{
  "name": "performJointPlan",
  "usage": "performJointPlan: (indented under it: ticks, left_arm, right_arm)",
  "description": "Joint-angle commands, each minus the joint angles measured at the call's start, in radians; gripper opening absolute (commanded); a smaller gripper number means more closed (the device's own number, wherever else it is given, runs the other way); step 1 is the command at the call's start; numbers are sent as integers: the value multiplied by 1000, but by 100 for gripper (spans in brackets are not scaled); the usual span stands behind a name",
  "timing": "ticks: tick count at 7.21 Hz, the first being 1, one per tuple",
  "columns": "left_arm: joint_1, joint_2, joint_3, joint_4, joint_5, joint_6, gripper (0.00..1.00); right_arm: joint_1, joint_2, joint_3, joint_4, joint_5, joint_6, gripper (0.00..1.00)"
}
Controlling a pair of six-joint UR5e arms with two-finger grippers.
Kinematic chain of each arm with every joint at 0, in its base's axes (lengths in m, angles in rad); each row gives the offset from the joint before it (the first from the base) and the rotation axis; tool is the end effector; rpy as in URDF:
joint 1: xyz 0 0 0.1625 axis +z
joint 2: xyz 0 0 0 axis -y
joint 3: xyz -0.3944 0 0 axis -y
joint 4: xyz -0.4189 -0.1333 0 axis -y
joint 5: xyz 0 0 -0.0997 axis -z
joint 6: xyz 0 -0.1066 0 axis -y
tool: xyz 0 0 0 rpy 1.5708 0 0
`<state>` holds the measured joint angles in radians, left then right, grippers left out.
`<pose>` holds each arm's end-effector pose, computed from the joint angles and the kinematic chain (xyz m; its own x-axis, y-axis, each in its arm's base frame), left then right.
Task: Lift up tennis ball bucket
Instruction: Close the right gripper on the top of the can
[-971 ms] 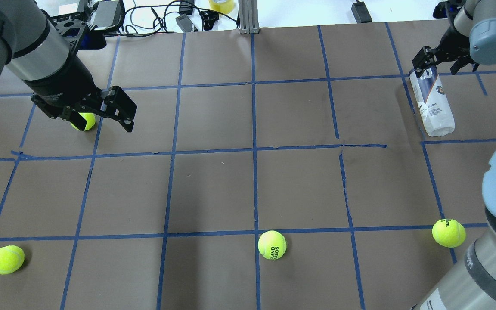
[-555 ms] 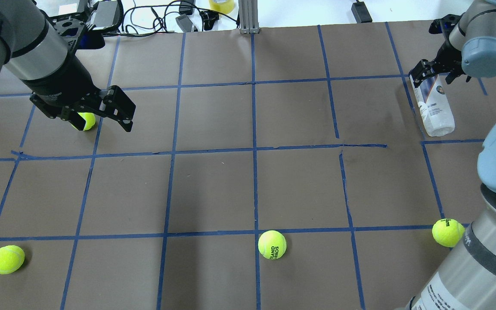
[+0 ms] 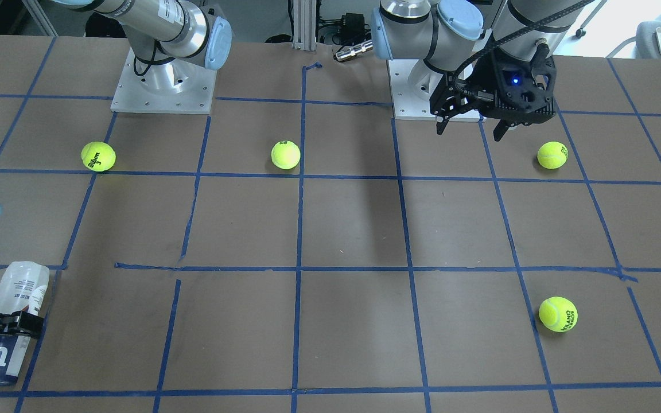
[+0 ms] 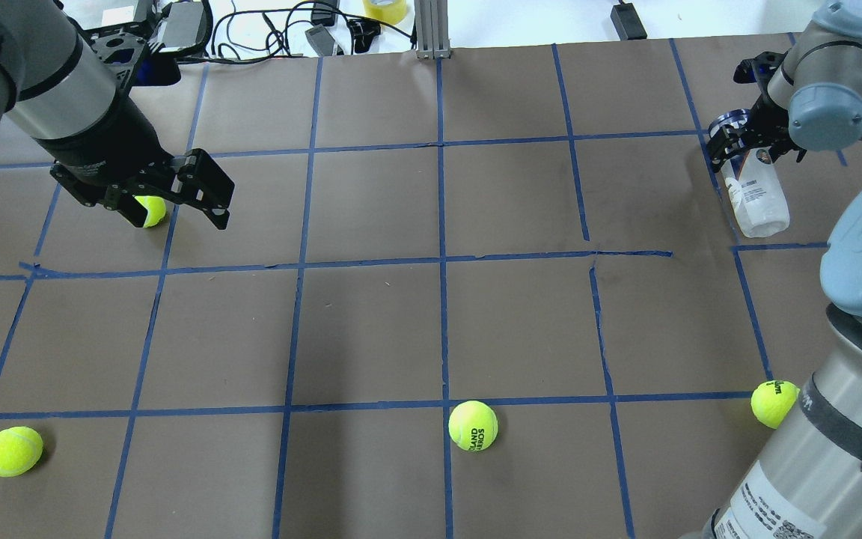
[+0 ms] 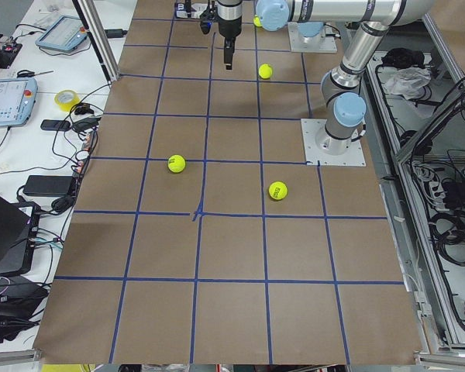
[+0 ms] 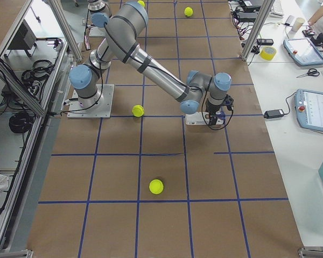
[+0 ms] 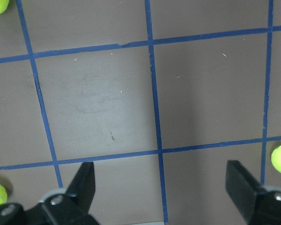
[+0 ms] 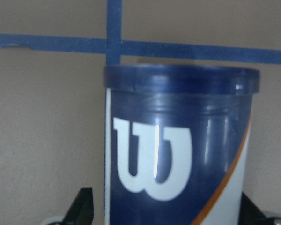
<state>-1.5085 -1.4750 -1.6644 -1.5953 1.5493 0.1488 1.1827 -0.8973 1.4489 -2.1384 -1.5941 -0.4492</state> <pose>-0.1055 -0.4860 0.4472 -0.9960 0.0859 0.0246 0.0864 0.9961 0.0189 -0.1454 -0.7013 0.1463 -0.9978 -0.0608 0.0279 -0.0609 0.9981 -0.0043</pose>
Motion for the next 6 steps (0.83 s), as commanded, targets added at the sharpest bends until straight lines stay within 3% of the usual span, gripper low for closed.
performJointPlan:
  ticks: [1,6]
  left_arm:
    - [4,-1,0,2,-1,0,100]
    - [5,-2,0,2,-1,2,100]
  right_arm:
    - [0,5,7,5,-4,0,100]
    - [-2,17,8,11,-9,1,100]
